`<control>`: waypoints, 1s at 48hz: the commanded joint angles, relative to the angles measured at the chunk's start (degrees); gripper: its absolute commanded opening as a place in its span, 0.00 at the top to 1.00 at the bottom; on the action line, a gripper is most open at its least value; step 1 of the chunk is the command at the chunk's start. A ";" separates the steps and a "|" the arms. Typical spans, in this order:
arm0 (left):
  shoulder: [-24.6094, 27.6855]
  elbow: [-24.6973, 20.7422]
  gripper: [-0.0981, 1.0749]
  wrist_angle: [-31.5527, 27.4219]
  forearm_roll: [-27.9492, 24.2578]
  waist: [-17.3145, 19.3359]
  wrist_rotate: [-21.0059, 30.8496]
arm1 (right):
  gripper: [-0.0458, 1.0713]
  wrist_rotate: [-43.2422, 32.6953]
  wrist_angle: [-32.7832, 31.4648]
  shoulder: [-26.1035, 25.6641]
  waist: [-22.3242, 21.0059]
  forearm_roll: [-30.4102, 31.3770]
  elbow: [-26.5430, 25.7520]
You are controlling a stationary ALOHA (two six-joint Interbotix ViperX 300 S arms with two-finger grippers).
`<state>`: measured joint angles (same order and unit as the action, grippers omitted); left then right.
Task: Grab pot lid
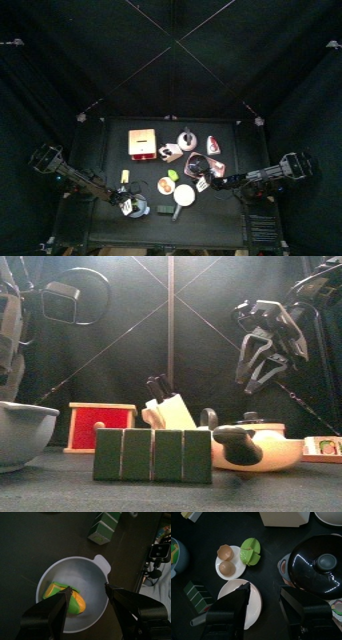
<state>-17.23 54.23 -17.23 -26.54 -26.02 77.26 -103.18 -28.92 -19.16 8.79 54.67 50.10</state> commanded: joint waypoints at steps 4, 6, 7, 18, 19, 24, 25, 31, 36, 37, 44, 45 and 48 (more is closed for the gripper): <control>-1.67 -1.23 0.14 5.01 -6.59 1.58 0.18 | 0.25 0.18 -2.55 -1.49 -1.14 0.18 -1.67; -2.20 -1.23 0.14 6.86 -8.88 2.11 0.18 | 0.25 0.18 -4.04 -1.49 -1.49 0.18 -1.76; -2.46 -1.14 0.14 8.17 -10.63 2.64 0.18 | 0.25 0.18 -5.63 -1.49 -1.76 0.18 -1.76; -5.10 0.70 0.14 15.47 -21.01 10.37 0.09 | 0.25 -0.35 -16.79 -0.88 -2.02 -1.14 -2.99; -5.36 0.88 0.14 16.08 -21.97 11.16 0.09 | 0.25 -0.35 -17.31 -0.70 -2.11 -1.58 -3.25; -7.38 1.41 0.14 18.54 -26.10 15.29 0.09 | 0.25 0.09 -18.19 0.09 -2.20 -2.46 -4.13; -7.91 1.32 0.14 18.90 -26.81 16.26 0.09 | 0.25 0.18 -18.19 0.26 -2.37 -2.46 -4.31; -12.57 0.97 0.14 21.09 -29.44 21.97 -0.09 | 0.25 0.00 -18.19 0.97 -2.81 -2.72 -4.57; -16.70 1.32 0.14 21.88 -30.59 24.35 -0.88 | 0.25 -0.53 -18.02 1.49 -3.52 -2.72 -4.75; -17.84 1.76 0.14 21.97 -31.38 24.52 -1.32 | 0.25 -0.53 -17.93 1.58 -3.69 -2.72 -4.83; -21.88 4.13 0.14 22.50 -34.89 24.52 -4.75 | 0.25 -0.09 -16.87 2.90 -4.57 -2.81 -5.63; -22.15 4.48 0.14 22.76 -35.07 24.52 -5.36 | 0.25 -0.09 -16.70 3.16 -4.75 -2.81 -5.80; -22.68 5.45 0.14 23.73 -35.60 24.52 -7.56 | 0.25 -0.26 -16.35 3.87 -5.01 -2.99 -6.33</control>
<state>-38.85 59.24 5.01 -61.08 -1.49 72.07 -103.36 -45.62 -15.38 4.48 51.77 45.62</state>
